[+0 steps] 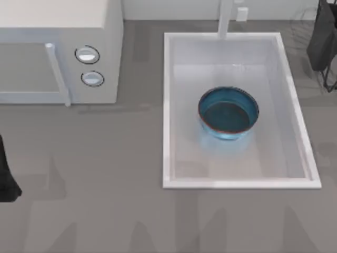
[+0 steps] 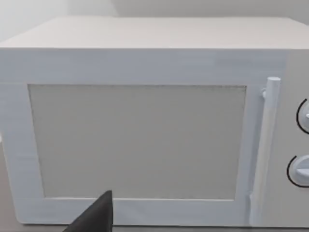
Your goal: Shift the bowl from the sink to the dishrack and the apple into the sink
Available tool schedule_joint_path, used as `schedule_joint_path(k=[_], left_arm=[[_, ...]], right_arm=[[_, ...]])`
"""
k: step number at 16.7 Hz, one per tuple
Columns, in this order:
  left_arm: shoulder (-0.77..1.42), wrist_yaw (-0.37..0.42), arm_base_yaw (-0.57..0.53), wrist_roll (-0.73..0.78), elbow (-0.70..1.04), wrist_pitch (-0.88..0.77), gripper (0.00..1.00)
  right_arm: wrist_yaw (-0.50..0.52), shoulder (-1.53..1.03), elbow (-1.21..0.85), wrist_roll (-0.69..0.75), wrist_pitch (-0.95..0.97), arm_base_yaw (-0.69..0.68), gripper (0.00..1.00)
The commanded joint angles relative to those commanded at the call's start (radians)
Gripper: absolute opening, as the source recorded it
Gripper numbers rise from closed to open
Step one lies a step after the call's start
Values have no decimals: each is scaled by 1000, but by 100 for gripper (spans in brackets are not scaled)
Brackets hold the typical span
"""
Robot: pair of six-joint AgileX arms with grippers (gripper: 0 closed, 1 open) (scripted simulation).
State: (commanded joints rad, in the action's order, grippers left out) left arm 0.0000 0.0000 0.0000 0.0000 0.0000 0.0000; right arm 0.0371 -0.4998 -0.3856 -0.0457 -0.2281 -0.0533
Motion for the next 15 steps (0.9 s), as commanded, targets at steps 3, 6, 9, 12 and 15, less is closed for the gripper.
schedule_joint_path(k=[3,6,9,12,15], left_arm=[[0,0,0,0,0,0,100],[0,0,0,0,0,0,100],[0,0,0,0,0,0,100],[0,0,0,0,0,0,100],[0,0,0,0,0,0,100]], right_arm=[[11,-308,-267,-23,-108,-44,100],[24,-646,-598,-58,-209,-95,100],[38,-942,-922,-105,-311,-150,100],[49,-1223,-1186,-163,-448,-206,100],[56,-1516,-1411,-226,-611,-259,100]])
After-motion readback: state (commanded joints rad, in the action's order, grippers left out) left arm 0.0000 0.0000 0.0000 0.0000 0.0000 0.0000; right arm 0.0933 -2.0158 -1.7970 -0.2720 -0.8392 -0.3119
